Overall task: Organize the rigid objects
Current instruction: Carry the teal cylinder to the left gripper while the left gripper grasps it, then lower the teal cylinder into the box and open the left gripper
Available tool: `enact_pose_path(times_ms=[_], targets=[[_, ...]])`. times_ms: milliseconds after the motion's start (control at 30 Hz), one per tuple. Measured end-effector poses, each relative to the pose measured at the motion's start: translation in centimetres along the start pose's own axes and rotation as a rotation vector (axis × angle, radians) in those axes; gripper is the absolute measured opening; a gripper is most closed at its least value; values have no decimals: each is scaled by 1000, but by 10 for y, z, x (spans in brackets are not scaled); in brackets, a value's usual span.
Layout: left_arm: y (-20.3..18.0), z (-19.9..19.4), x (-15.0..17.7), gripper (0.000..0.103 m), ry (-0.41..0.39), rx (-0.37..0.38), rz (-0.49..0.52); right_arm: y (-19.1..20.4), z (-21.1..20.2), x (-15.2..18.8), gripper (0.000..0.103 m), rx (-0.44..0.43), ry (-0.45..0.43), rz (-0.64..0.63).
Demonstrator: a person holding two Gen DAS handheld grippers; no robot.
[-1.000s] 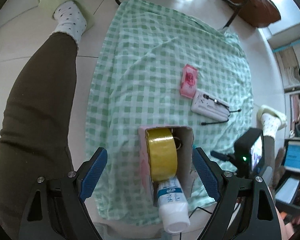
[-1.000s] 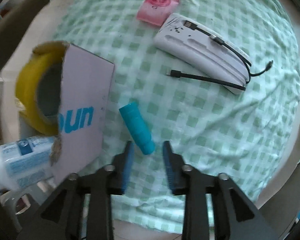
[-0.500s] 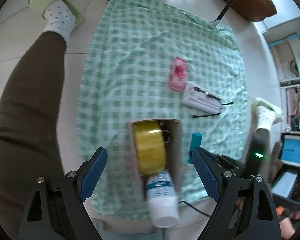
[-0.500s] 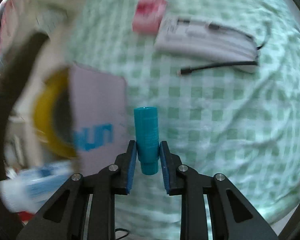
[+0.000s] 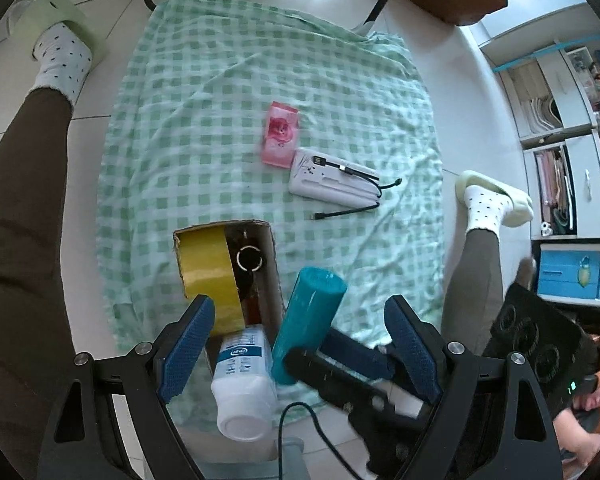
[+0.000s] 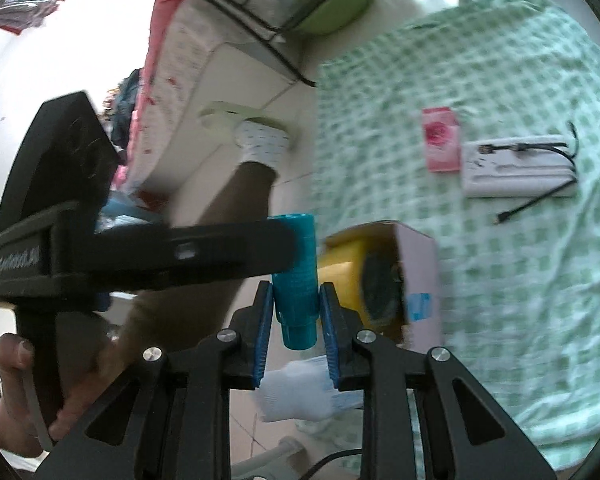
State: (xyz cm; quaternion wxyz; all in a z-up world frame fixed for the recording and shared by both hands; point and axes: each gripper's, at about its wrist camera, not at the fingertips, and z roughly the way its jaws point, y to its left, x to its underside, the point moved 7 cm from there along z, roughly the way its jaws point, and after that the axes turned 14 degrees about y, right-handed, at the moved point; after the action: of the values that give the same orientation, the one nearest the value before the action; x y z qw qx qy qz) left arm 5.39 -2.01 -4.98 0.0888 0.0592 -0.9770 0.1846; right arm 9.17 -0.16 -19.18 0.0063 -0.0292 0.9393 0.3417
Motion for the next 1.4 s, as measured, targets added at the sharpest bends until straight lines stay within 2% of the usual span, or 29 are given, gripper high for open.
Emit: enact_pose_path(times_ms=[33,100,133,267,367,500,633,667,733,767,833,867,1000,1100,1200,1400], targets=[[-2,-2,1,84,-15,-9,1,3,0,1,25,-4,-7,-3],[-3,-9,3,44,-66,-33,10,7,-9,8,25,7,-14,-11],[-5,-10,5,21,-71,-34,24,8,-10,9,26,20,-20,-17],[-5,-14,10,21,-93,-47,24,14,-14,13,22,37,-30,-38],[3,-21,10,21,-119,-54,-9,4,-10,15,22,105,-13,-17],[10,-25,10,21,-122,-65,-20,-26,-3,19,23,219,28,88],[10,-20,8,21,-120,-112,-13,-67,-7,19,26,308,28,246],[9,-17,8,21,-118,-122,-11,-78,-9,20,28,371,33,279],[4,-9,7,21,-94,-126,-2,-90,-14,23,42,460,35,318],[1,-4,7,21,-71,-122,1,-95,-16,24,45,487,35,334],[-2,6,5,21,-27,-123,10,-97,-16,24,59,486,34,336],[-4,12,4,21,-13,-129,16,-97,-17,23,63,482,32,331],[-6,24,-4,21,18,-154,30,-96,-23,20,68,495,0,313],[-5,32,-6,21,36,-134,12,-102,-29,18,77,492,-23,345],[-2,38,-6,21,62,-115,0,-109,-36,21,78,469,-39,394],[5,42,-7,21,82,-132,-10,-114,-48,20,78,467,-89,439]])
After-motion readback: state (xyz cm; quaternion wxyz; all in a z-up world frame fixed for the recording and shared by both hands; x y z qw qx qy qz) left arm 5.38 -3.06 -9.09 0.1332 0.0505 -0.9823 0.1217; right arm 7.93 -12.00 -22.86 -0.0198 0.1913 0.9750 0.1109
